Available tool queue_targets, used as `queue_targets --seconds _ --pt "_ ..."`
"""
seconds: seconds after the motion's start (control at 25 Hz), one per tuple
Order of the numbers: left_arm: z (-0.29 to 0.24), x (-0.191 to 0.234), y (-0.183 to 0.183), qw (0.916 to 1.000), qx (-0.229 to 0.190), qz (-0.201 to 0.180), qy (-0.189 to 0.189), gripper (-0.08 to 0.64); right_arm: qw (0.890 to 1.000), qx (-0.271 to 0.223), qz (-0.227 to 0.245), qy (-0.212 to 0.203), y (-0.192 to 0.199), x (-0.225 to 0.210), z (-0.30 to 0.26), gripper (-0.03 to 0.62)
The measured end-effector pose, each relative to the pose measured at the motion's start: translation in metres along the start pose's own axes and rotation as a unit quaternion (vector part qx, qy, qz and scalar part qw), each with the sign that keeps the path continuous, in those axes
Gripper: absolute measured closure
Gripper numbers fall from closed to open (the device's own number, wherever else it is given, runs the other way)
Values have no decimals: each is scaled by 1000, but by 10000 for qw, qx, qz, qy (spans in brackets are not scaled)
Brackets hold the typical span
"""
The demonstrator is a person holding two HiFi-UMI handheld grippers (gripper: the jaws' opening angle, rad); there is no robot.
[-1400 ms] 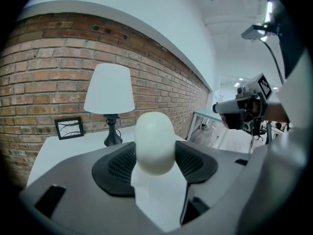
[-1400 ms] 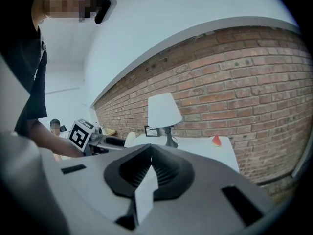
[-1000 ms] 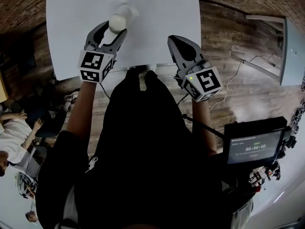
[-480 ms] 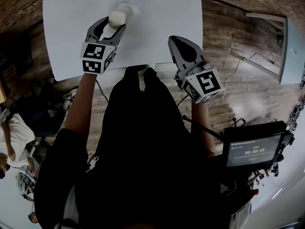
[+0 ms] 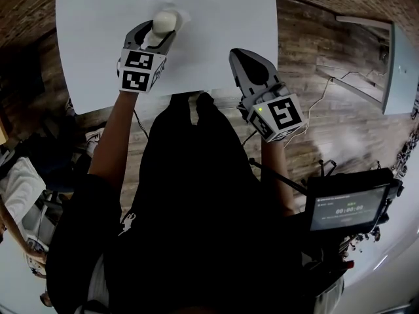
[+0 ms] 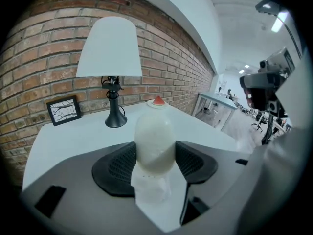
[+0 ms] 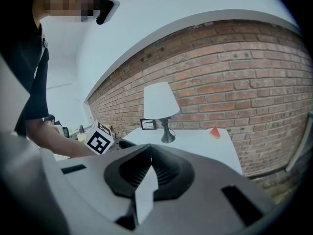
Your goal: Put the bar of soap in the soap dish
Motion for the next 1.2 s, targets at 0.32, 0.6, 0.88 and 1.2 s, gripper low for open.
queue_targets --seconds 0.32,0.6,0.88,1.2 --pt "-13 0 8 9988 415 -244 22 302 9999 21 -80 70 5 -1 3 588" --pt "-20 -3 13 9976 543 -431 39 302 9999 5 -72 95 5 -4 6 588" --pt "-28 -4 22 9952 782 -583 90 302 9999 -10 -82 116 6 -5 6 588" --pt "-37 -1 33 9926 1034 -628 67 302 9999 14 -76 134 5 -5 6 588"
Point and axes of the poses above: the fingertips, and each gripper's own axes: z backward along the fingers, x to its left, y out of its underside, the point moved 5 cm from there along z, backward along the fingers, and after that the axes turned 1 degree about -y, right-handed, at the moved point
